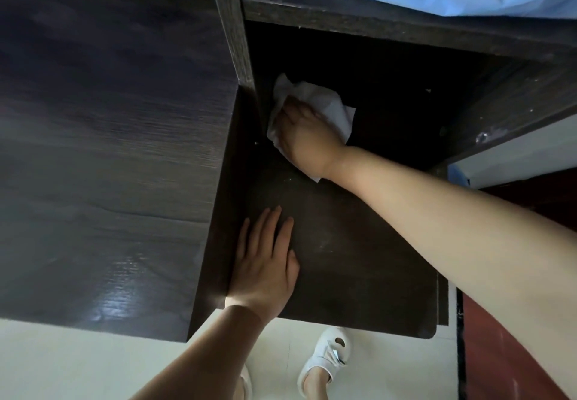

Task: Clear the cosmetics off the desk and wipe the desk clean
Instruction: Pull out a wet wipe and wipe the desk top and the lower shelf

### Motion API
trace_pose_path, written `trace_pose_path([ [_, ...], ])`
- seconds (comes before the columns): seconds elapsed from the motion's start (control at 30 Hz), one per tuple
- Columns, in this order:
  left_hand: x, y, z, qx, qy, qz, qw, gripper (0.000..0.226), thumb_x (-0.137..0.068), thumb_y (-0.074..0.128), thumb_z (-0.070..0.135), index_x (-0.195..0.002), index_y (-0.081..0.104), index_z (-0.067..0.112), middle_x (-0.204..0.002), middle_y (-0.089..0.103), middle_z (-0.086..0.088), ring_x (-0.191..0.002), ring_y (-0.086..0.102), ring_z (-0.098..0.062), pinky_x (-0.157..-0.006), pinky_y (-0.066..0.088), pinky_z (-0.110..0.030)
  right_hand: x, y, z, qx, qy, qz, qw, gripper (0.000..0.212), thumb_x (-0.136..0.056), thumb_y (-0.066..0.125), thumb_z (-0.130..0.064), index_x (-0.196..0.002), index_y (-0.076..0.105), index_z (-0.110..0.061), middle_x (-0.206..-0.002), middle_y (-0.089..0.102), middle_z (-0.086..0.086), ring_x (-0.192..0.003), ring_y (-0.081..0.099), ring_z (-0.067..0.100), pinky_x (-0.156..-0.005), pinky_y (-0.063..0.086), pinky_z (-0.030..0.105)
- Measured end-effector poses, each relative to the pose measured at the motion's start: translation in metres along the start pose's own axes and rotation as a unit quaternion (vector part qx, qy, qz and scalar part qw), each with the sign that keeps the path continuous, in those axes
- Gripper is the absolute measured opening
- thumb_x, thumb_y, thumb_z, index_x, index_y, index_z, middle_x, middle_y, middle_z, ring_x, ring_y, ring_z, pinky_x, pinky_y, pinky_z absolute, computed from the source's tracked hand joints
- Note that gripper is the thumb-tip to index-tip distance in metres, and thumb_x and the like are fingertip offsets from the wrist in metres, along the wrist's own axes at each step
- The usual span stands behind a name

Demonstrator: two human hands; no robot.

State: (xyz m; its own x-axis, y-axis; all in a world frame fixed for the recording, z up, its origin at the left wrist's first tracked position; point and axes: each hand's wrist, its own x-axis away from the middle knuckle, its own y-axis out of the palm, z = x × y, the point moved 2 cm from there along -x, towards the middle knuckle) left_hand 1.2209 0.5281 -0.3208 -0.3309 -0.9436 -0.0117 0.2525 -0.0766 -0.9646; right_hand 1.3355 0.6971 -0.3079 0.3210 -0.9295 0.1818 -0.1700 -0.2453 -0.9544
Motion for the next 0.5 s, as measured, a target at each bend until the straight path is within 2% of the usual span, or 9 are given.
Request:
trace_pose_path([
  [0.1, 0.000, 0.001, -0.001, 0.003, 0.001, 0.003, 1.000, 0.045, -0.083, 0.037, 0.025, -0.125, 0.043, 0.010, -0.130, 0.054, -0.017, -0.126, 0.035, -0.025, -0.107, 0.022, -0.046, 0.022, 0.008, 0.000, -0.039, -0.042, 0.004, 0.998, 0.046, -0.097, 0.033, -0.017, -0.141, 0.030, -0.003, -0.152, 0.026, 0.017, -0.141, 0.022, 0.032, -0.115, 0.016, 0.042],
  [0.17, 0.001, 0.002, -0.001, 0.004, -0.001, 0.001, 1.000, 0.046, -0.082, 0.037, 0.025, -0.125, 0.043, 0.010, -0.130, 0.054, -0.017, -0.125, 0.035, -0.025, -0.107, 0.022, -0.046, 0.040, 0.012, 0.001, -0.040, -0.131, -0.013, 0.990, 0.048, -0.093, 0.030, -0.021, -0.132, 0.043, 0.003, -0.141, 0.042, 0.023, -0.133, 0.038, 0.037, -0.111, 0.026, 0.045],
  [0.2, 0.001, 0.002, -0.001, 0.003, -0.002, 0.001, 1.000, 0.046, -0.082, 0.038, 0.025, -0.125, 0.043, 0.010, -0.130, 0.054, -0.017, -0.125, 0.035, -0.025, -0.107, 0.022, -0.046, 0.035, 0.011, 0.005, -0.040, -0.144, -0.030, 0.988, 0.049, -0.090, 0.030, -0.022, -0.123, 0.052, 0.007, -0.131, 0.052, 0.027, -0.124, 0.048, 0.039, -0.106, 0.034, 0.047],
  [0.27, 0.001, 0.002, -0.001, 0.004, -0.001, 0.000, 1.000, 0.046, -0.082, 0.038, 0.026, -0.125, 0.044, 0.010, -0.131, 0.054, -0.017, -0.126, 0.035, -0.025, -0.107, 0.022, -0.046, 0.011, 0.005, 0.014, -0.047, -0.116, -0.008, 0.992, 0.047, -0.088, 0.032, -0.023, -0.113, 0.058, 0.008, -0.120, 0.058, 0.029, -0.114, 0.055, 0.041, -0.101, 0.041, 0.051],
  [0.37, 0.000, 0.003, -0.002, 0.002, -0.002, -0.002, 1.000, 0.046, -0.083, 0.037, 0.027, -0.126, 0.042, 0.011, -0.132, 0.053, -0.015, -0.127, 0.034, -0.024, -0.108, 0.021, -0.045, -0.034, -0.005, 0.024, -0.036, 0.012, 0.015, 0.999, 0.044, -0.097, 0.035, -0.022, -0.135, 0.039, -0.001, -0.147, 0.035, 0.019, -0.137, 0.029, 0.034, -0.116, 0.019, 0.045],
  [0.4, 0.000, 0.004, -0.002, 0.003, -0.002, -0.001, 1.000, 0.046, -0.083, 0.037, 0.027, -0.126, 0.042, 0.011, -0.132, 0.053, -0.015, -0.127, 0.034, -0.024, -0.108, 0.022, -0.045, -0.040, -0.006, 0.024, -0.031, 0.033, 0.018, 0.999, 0.044, -0.098, 0.035, -0.020, -0.138, 0.036, -0.002, -0.149, 0.032, 0.017, -0.139, 0.026, 0.032, -0.116, 0.017, 0.042],
  [0.5, 0.002, 0.003, -0.002, 0.008, -0.001, 0.006, 1.000, 0.046, -0.082, 0.038, 0.026, -0.125, 0.043, 0.010, -0.132, 0.053, -0.016, -0.126, 0.035, -0.025, -0.108, 0.022, -0.045, -0.016, 0.006, 0.007, -0.030, -0.008, 0.026, 0.999, 0.044, -0.093, 0.032, -0.021, -0.124, 0.050, 0.005, -0.133, 0.049, 0.025, -0.126, 0.045, 0.038, -0.109, 0.029, 0.043],
])
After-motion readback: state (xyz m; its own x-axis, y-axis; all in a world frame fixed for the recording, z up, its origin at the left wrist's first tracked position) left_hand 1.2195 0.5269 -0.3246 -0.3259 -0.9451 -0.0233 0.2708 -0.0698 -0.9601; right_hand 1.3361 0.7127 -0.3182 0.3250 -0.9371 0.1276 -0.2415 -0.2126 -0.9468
